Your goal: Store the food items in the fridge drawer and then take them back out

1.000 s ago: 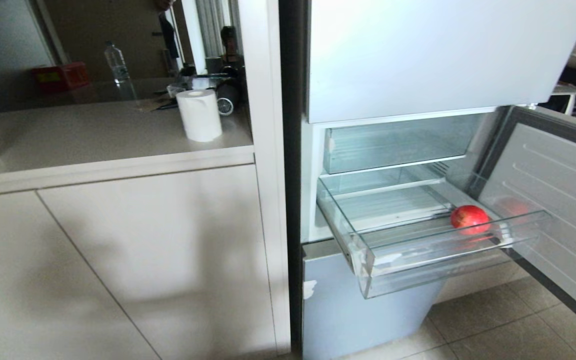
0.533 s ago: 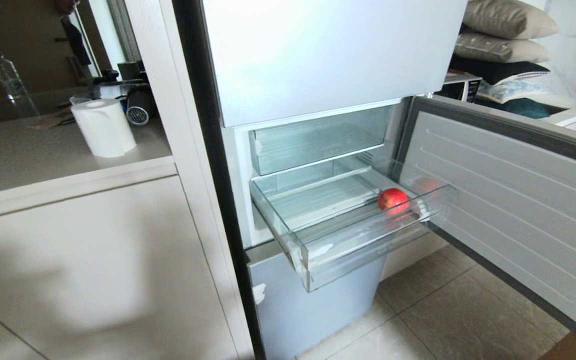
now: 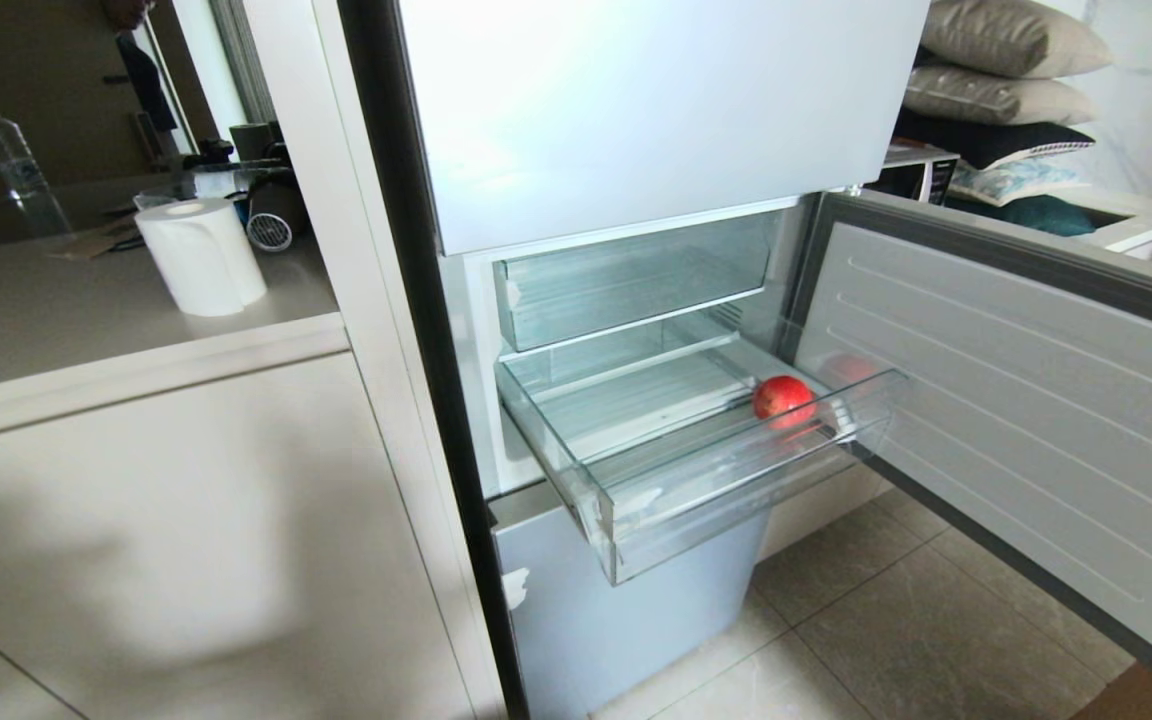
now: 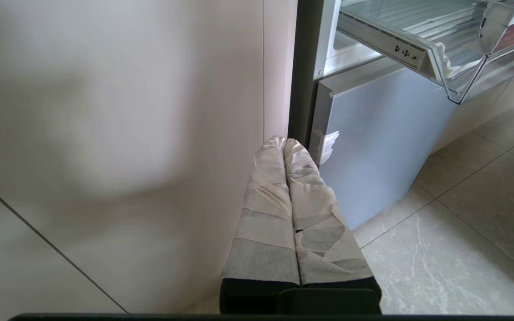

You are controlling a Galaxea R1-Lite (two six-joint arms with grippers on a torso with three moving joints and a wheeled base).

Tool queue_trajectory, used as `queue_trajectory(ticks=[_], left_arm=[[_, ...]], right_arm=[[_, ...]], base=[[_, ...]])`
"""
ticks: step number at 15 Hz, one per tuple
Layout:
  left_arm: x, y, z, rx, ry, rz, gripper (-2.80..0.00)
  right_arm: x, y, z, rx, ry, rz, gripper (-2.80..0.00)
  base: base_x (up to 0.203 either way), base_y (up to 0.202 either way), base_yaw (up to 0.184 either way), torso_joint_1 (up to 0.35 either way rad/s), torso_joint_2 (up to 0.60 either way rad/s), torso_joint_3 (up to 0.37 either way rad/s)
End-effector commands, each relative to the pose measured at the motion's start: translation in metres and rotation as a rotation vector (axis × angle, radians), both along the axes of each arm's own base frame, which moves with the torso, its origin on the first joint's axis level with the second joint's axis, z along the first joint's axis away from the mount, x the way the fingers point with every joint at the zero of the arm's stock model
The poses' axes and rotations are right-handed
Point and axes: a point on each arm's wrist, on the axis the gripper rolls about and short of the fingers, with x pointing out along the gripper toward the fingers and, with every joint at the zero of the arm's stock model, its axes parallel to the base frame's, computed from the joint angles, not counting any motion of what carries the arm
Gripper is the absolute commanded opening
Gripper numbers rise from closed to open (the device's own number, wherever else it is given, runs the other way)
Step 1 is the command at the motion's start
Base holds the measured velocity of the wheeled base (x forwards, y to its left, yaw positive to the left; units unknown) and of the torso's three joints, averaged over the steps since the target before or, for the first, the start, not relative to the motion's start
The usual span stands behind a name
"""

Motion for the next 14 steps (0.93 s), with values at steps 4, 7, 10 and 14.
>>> queue_trajectory(ticks=[4, 7, 10, 14], left_arm=[[0.000, 0.000, 0.000, 0.000, 0.001, 0.000, -2.80], [0.000, 0.000, 0.000, 0.000, 0.000, 0.000, -2.80], [0.000, 0.000, 0.000, 0.000, 0.000, 0.000, -2.80], [0.000, 0.000, 0.000, 0.000, 0.000, 0.000, -2.80]], right_arm=[[0.011, -0.116, -0.049, 0.193, 0.044, -0.149, -2.80], [0.005, -0.170, -0.072, 0.227, 0.048, -0.214, -2.80], [0.001, -0.217, -0.099, 0.242, 0.050, -0.248, -2.80], [-0.004, -0.261, -0.134, 0.277, 0.066, -0.268, -2.80]], base=[[0.000, 0.000, 0.000, 0.000, 0.00, 0.000], [0.000, 0.000, 0.000, 0.000, 0.00, 0.000], [0.000, 0.000, 0.000, 0.000, 0.00, 0.000], [0.000, 0.000, 0.000, 0.000, 0.00, 0.000]])
